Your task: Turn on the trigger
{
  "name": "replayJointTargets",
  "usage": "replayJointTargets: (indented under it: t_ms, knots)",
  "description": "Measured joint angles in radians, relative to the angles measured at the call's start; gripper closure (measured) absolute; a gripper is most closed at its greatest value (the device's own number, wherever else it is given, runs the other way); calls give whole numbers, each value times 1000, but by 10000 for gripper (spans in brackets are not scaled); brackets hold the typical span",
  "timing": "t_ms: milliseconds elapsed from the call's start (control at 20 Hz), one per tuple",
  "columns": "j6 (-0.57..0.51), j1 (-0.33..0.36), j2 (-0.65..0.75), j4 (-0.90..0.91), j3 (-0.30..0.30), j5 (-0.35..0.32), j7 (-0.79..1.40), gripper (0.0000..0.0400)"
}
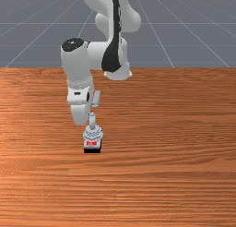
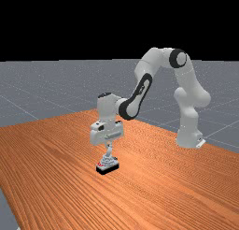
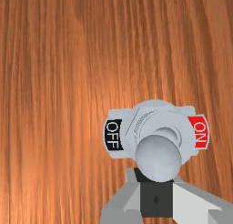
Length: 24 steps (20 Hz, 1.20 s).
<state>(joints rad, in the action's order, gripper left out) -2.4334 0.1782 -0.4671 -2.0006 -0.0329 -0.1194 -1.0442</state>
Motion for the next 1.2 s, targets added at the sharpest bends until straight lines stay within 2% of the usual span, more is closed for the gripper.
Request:
replayJointTargets:
  t_ms: [50, 100, 150, 250, 300, 350, 400, 500, 650, 800, 950, 1000, 1100, 1200]
  knots:
    - [-26, -35, 15, -28, -35, 70, 46, 400]
    - [105, -8, -4, 24, -11, 32, 7, 400]
    - [104, -7, 12, -2, -13, 35, 6, 400]
    - [66, -4, 53, -72, -15, 33, -2, 400]
    - [-29, 1, 83, -134, -10, 8, 0, 400]
    - [-75, 10, 93, -159, 1, -3, -36, 400]
    - [-30, 7, 85, -137, 0, 19, -51, 400]
    - [-29, 6, 90, -144, 17, 38, -118, 400]
    - [-36, -20, 98, -157, 28, 40, -86, 400]
    - [-45, -49, 95, -156, 7, 10, 75, 400]
    - [-42, -38, 91, -149, 0, 6, 70, 400]
    - [-20, -3, 86, -137, 28, -24, -42, 400]
    - [-48, -18, 96, -156, 11, 9, -10, 400]
    - [-66, -15, 97, -161, 13, 4, -17, 400]
